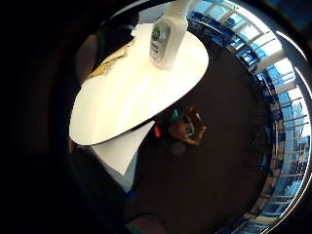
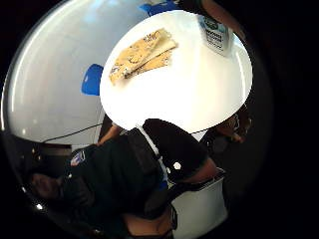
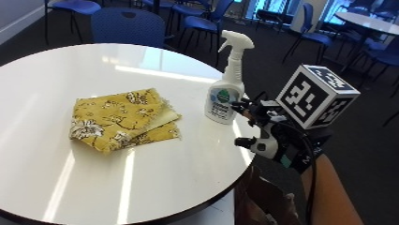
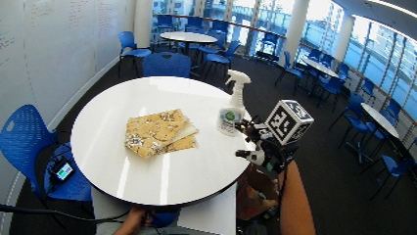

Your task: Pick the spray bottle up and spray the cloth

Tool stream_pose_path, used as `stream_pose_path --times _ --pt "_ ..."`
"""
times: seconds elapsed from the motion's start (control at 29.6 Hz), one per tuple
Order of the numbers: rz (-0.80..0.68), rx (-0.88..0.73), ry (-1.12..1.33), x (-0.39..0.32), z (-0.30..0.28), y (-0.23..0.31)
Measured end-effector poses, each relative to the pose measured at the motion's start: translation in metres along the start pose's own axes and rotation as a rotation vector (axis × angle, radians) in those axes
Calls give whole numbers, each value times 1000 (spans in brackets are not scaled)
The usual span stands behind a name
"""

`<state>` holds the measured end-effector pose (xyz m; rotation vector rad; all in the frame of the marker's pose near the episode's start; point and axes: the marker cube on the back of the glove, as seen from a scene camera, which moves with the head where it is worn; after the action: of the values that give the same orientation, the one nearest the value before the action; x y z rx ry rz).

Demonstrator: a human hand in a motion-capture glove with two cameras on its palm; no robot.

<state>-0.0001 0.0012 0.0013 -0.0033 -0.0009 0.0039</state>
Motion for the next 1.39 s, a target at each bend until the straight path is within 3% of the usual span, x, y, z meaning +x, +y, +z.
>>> stream_pose_path --times 1.12,1.39 --pt "40 -20 27 7 9 3" --pt "-3 75 -33 8 -1 -9"
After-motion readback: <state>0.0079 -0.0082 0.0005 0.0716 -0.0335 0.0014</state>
